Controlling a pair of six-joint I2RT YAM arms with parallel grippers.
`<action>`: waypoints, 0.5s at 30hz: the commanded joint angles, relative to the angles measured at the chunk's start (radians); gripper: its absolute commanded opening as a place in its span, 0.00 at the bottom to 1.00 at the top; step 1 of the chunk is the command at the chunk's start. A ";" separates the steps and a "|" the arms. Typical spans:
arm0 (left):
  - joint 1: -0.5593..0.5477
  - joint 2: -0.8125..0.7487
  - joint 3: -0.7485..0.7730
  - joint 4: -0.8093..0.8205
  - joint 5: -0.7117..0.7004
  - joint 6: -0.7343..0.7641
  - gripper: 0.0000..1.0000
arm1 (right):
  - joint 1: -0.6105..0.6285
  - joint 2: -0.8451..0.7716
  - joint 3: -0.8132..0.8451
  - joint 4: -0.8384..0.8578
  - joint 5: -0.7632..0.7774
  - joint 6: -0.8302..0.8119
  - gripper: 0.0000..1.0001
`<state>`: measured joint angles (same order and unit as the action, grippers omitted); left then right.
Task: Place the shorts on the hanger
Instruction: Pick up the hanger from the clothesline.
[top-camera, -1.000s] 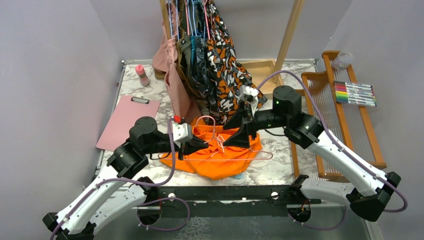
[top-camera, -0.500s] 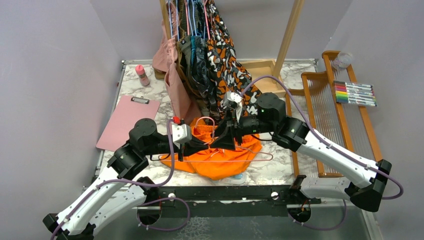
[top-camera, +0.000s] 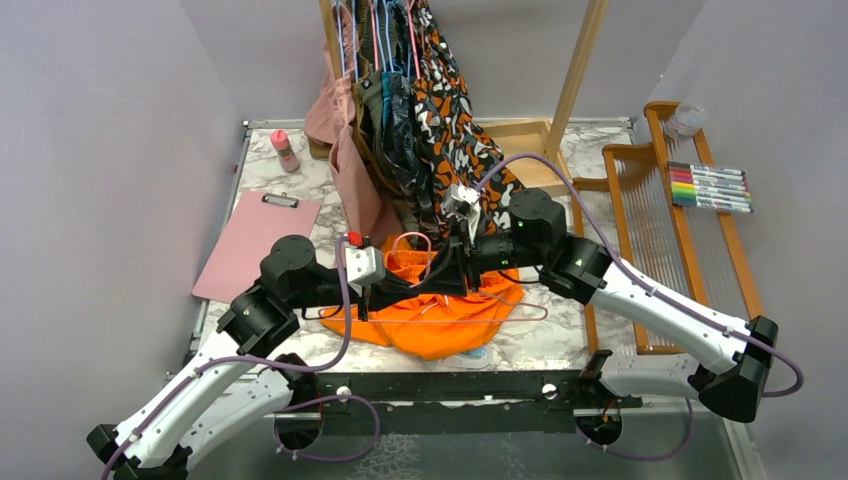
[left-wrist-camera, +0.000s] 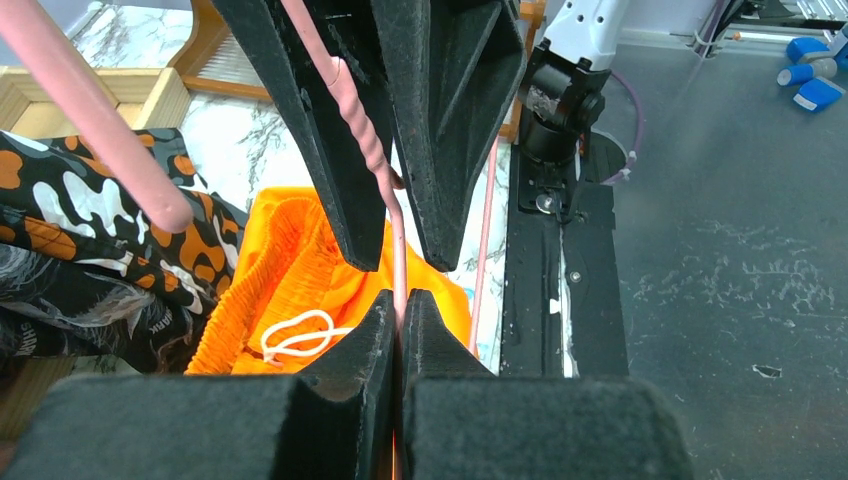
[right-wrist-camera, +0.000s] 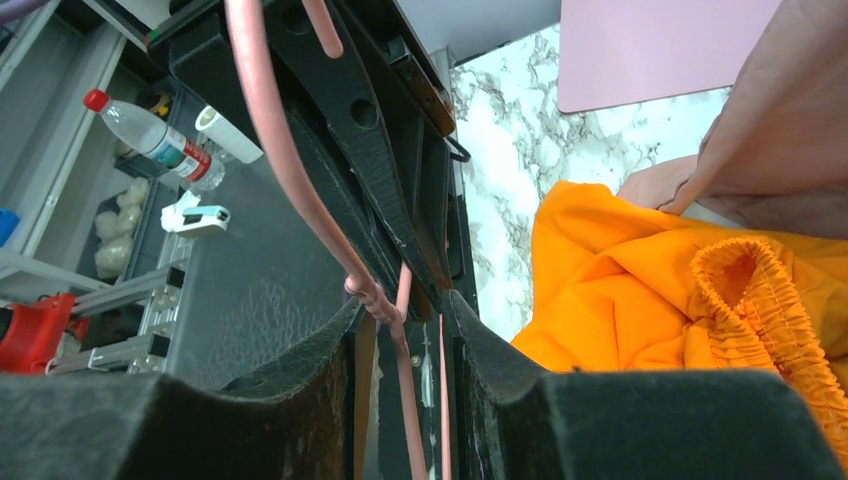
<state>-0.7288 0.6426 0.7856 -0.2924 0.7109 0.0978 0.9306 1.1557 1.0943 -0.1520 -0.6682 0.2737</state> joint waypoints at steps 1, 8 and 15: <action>-0.004 0.004 -0.001 0.041 0.035 0.010 0.00 | 0.007 -0.027 -0.011 0.024 0.019 0.011 0.33; -0.004 0.021 0.006 0.048 0.049 0.004 0.00 | 0.008 -0.055 -0.052 0.071 0.025 0.019 0.36; -0.004 0.031 0.010 0.059 0.060 -0.002 0.00 | 0.008 -0.103 -0.117 0.168 0.089 0.070 0.34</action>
<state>-0.7288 0.6735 0.7856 -0.2844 0.7303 0.0975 0.9306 1.0996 1.0157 -0.0845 -0.6376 0.3077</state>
